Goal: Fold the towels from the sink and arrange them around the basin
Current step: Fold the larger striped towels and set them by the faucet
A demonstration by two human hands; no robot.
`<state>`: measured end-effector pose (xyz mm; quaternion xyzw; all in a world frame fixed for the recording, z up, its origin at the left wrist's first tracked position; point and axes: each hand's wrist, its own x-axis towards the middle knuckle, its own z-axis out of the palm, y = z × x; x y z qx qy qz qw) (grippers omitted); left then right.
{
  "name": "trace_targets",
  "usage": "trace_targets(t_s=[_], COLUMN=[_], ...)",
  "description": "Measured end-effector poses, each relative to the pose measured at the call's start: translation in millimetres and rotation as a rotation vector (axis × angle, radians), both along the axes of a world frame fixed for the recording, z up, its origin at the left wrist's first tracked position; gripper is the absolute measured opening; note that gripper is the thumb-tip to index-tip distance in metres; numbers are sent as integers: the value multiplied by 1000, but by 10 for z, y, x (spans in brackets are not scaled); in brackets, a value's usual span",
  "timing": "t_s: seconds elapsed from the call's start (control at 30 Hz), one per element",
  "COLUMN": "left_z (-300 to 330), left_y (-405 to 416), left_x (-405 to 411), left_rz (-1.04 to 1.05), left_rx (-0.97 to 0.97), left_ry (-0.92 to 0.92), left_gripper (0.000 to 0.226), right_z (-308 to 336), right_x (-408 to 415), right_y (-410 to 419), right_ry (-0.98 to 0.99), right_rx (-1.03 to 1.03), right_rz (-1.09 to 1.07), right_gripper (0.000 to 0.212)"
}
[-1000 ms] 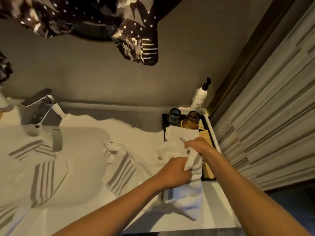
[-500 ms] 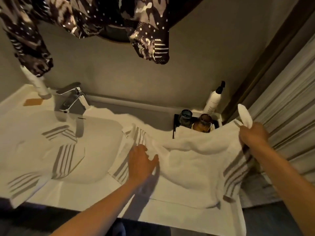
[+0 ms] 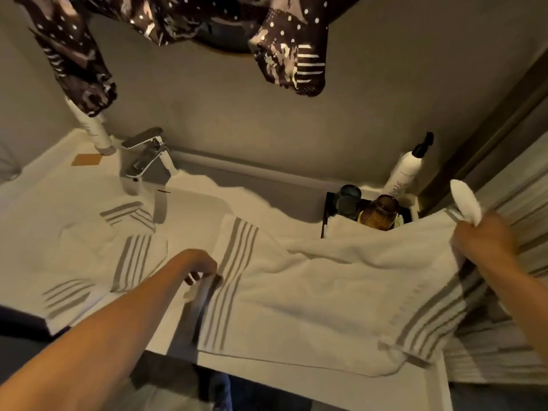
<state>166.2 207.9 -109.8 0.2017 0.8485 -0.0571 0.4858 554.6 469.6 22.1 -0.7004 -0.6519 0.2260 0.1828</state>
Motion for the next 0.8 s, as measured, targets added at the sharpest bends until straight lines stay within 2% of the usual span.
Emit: trace_targets(t_s=[0.07,0.13,0.2,0.3,0.37,0.47,0.53,0.57,0.67,0.7,0.73,0.8], left_z=[20,-50,-162,-374,-416,-291,-212,-161,-62,11,91,323], left_y=[375,757,1048,1330,1414,1410,1366,1370,1384,1414,1446,1479], left_x=[-224,-231,-175,-231,-357,-501,-608,-616,-396,-178,74,683], left_rz=[19,184,304,318,293,452,558,576,410,303,182,27], left_rx=[159,408,504,442,497,836,989,1000,797,853,966,1154], left_ry=[204,327,280,189,180,-39,-39,58,513,550,516,313], left_gripper=[59,74,89,105,89,43,36,36,47,45,36,11], right_z=[-25,-71,-97,-131,-113,-83,-66,-45,-55,-42,-15,26], right_x=[38,91,107,103,85,82,80,79,28,-2,-34,-111], right_y=[7,40,53,130,152,131,127,127,139,133,116,96], right_ry=[-14,-12,-29,-52,-62,-66,-73,-87,-91,-87,-92,-84], right_rx=[0,-7,-17,11,26,20,29,30,-33,-52,-70,-119], right_rz=[-8,-27,-32,-34,-37,-41,-54,-61,-56,-42,-20,10], right_gripper=[36,34,33,32,32,32,34,34,38,41,43,44])
